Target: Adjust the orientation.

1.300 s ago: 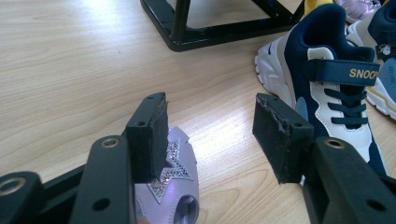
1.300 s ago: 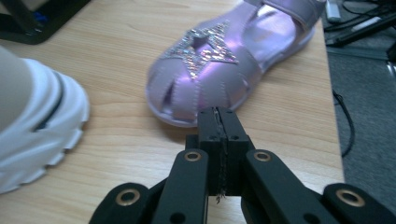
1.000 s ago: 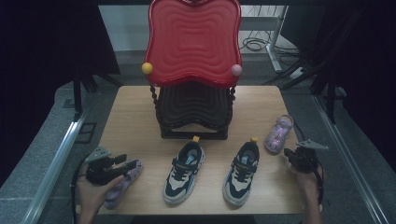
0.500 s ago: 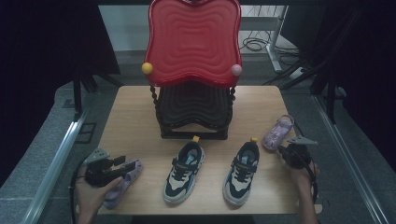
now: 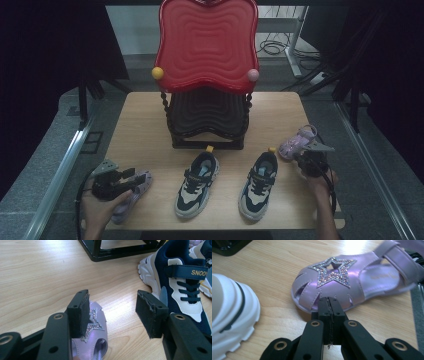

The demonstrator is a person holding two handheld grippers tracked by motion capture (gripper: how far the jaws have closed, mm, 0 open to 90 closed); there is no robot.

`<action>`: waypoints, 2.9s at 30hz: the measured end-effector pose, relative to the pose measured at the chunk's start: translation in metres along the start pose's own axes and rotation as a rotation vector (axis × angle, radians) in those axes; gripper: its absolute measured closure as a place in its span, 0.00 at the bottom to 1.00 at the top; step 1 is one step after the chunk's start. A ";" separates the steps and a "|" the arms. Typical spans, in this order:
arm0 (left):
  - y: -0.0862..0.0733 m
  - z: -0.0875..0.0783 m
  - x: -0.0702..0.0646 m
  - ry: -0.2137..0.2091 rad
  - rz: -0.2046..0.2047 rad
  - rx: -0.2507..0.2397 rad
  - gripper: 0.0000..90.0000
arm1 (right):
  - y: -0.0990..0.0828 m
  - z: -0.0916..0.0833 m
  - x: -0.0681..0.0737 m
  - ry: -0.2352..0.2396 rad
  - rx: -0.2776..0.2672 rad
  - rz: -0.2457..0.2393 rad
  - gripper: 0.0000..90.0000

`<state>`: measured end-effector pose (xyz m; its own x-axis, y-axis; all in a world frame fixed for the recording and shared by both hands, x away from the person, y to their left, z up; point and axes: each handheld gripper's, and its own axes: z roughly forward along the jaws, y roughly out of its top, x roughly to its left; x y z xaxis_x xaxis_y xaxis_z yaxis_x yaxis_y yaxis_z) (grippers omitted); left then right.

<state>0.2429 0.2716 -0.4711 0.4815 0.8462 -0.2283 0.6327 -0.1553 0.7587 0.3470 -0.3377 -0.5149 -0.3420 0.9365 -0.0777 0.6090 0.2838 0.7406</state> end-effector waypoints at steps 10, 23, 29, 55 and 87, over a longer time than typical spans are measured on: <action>-0.001 0.001 0.001 0.003 0.001 0.009 0.50 | 0.014 0.012 0.014 0.014 0.021 -0.066 1.00; -0.002 -0.001 0.004 0.024 -0.006 0.011 0.50 | 0.028 0.025 0.022 0.029 0.016 -0.085 1.00; -0.003 0.003 0.002 0.020 -0.002 0.021 0.50 | 0.032 0.033 0.024 0.032 0.018 -0.083 1.00; -0.004 0.006 -0.002 0.012 0.002 0.033 0.49 | 0.044 0.047 0.028 0.056 -0.008 -0.054 1.00; -0.005 0.012 -0.005 0.010 0.009 0.054 0.49 | 0.060 0.067 0.036 -0.058 -0.033 -0.007 1.00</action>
<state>0.2443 0.2618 -0.4810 0.4814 0.8497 -0.2151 0.6605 -0.1903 0.7263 0.4194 -0.2736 -0.5186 -0.3034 0.9452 -0.1202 0.5825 0.2839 0.7616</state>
